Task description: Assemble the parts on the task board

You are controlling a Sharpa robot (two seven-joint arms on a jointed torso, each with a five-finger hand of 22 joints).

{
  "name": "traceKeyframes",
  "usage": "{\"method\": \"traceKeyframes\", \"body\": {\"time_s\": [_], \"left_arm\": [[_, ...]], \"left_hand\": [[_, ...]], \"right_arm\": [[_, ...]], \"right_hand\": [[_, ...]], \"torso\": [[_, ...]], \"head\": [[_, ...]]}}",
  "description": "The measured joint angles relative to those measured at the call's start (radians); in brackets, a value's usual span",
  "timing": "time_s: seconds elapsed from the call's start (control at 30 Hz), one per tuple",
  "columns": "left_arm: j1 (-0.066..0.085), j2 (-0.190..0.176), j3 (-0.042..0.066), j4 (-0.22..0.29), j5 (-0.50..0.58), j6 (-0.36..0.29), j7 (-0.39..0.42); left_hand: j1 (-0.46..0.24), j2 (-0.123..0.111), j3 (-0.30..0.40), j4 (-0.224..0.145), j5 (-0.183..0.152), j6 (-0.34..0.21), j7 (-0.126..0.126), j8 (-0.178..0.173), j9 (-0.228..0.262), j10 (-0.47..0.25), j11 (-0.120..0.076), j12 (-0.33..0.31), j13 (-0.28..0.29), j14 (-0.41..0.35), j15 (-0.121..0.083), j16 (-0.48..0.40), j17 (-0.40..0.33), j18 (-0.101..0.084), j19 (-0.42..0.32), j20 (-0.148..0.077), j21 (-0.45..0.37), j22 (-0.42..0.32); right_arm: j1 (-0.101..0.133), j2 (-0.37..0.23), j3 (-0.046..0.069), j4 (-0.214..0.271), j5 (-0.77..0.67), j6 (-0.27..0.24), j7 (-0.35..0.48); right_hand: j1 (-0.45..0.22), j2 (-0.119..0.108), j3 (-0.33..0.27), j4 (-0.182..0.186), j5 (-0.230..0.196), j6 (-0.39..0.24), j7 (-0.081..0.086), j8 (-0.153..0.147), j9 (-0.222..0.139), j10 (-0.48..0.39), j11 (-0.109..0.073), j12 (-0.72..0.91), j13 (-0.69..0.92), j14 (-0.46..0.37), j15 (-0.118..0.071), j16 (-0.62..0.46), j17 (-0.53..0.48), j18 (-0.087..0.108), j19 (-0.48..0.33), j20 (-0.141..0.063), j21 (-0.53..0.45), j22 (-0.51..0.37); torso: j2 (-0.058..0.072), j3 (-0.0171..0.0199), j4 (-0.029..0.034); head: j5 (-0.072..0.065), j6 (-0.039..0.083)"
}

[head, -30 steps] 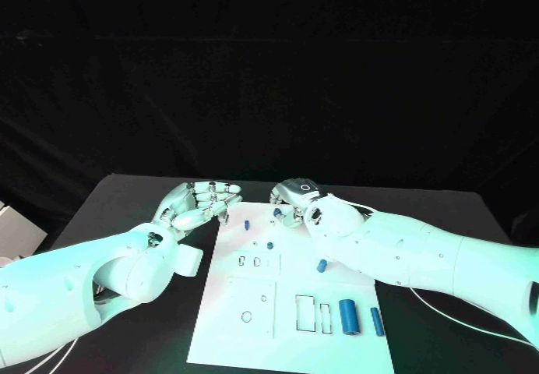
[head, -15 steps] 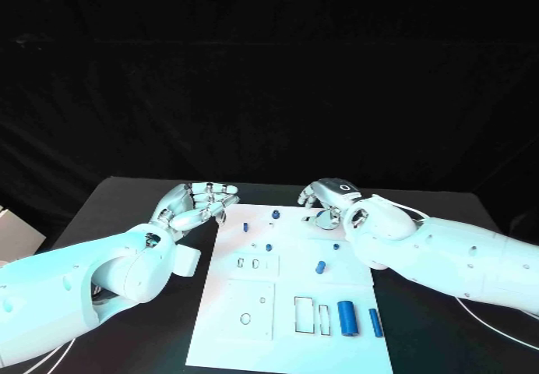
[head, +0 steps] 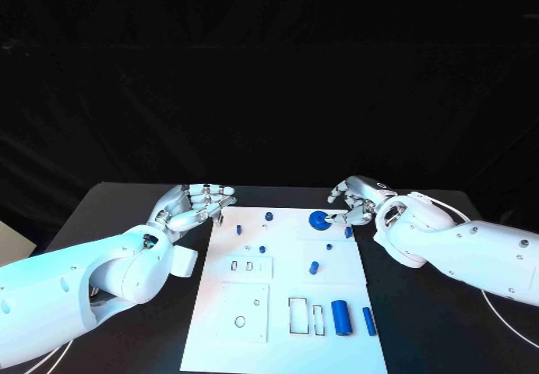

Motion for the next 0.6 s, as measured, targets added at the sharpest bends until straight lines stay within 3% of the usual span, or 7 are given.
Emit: {"method": "traceKeyframes", "body": {"time_s": [0.03, 0.07, 0.37, 0.47, 0.6], "left_arm": [[0.000, 0.000, 0.000, 0.000, 0.000, 0.000, 0.000], [0.000, 0.000, 0.000, -0.001, 0.000, 0.000, 0.000], [0.000, 0.002, 0.000, -0.004, 0.001, 0.002, 0.000], [0.000, 0.003, 0.000, -0.004, 0.001, 0.002, 0.000], [0.000, 0.004, 0.000, -0.005, 0.001, 0.002, 0.000]], "left_hand": [[0.000, 0.000, 0.000, 0.000, 0.000, 0.000, 0.000, 0.000, 0.000, 0.000, 0.000, 0.000, 0.000, 0.000, 0.000, 0.000, 0.000, 0.000, 0.000, 0.000, 0.000, 0.000], [0.000, 0.000, 0.000, 0.000, 0.000, 0.000, 0.000, 0.000, 0.000, 0.000, 0.000, 0.000, 0.000, 0.000, 0.000, 0.000, 0.000, 0.000, 0.000, 0.000, 0.000, 0.000], [0.000, 0.000, 0.000, 0.000, 0.000, 0.000, 0.000, 0.000, 0.002, 0.000, 0.000, 0.000, 0.001, 0.000, 0.000, 0.005, -0.002, 0.000, 0.009, 0.002, 0.012, 0.014], [0.000, 0.000, 0.000, 0.000, 0.000, 0.000, 0.000, 0.000, 0.002, 0.000, 0.000, 0.000, 0.001, 0.000, 0.000, 0.005, -0.002, 0.000, 0.009, 0.002, 0.012, 0.014], [0.000, 0.000, 0.000, 0.000, 0.000, 0.000, 0.000, 0.000, 0.002, 0.000, 0.000, 0.000, 0.001, 0.000, 0.000, 0.004, -0.001, 0.000, 0.009, 0.002, 0.011, 0.014]], "right_arm": [[0.000, 0.001, 0.000, -0.006, 0.007, 0.003, 0.000], [0.000, 0.002, 0.000, -0.012, 0.014, 0.006, 0.000], [-0.005, 0.049, -0.001, -0.061, 0.050, 0.023, -0.010], [-0.008, 0.066, -0.002, -0.075, 0.058, 0.025, -0.014], [-0.012, 0.085, -0.004, -0.091, 0.066, 0.027, -0.018]], "right_hand": [[0.002, 0.002, -0.005, 0.000, 0.000, -0.002, 0.001, 0.000, 0.000, 0.000, 0.000, 0.010, 0.000, -0.001, 0.002, 0.002, 0.000, -0.001, 0.000, 0.000, 0.005, 0.000], [0.002, 0.002, -0.005, 0.000, 0.000, -0.005, 0.000, 0.000, 0.000, 0.001, 0.001, 0.018, 0.000, 0.002, 0.005, 0.002, 0.000, -0.013, 0.000, 0.007, 0.006, 0.000], [0.011, 0.011, -0.020, 0.002, 0.000, -0.014, 0.007, 0.008, 0.002, 0.004, 0.004, 0.055, 0.000, -0.001, 0.009, 0.010, 0.000, -0.014, 0.000, 0.007, 0.046, 0.000], [0.011, 0.011, -0.020, 0.002, 0.000, -0.014, 0.007, 0.008, 0.002, 0.005, 0.005, 0.055, 0.000, 0.002, 0.012, 0.010, 0.000, -0.029, 0.000, 0.014, 0.050, 0.000], [0.011, 0.011, -0.020, 0.002, 0.005, -0.014, 0.007, 0.008, 0.002, 0.005, 0.005, 0.055, 0.000, 0.002, 0.012, 0.010, 0.000, -0.029, 0.000, 0.014, 0.050, 0.000]], "torso": [[0.000, 0.0000, 0.0002], [0.000, 0.0000, 0.0006], [0.001, -0.0017, 0.0018], [0.002, -0.0022, 0.0024], [0.002, -0.0031, 0.0024]], "head": [[-0.001, -0.001], [-0.001, -0.001], [-0.001, -0.004], [-0.001, -0.006], [0.000, -0.007]]}}
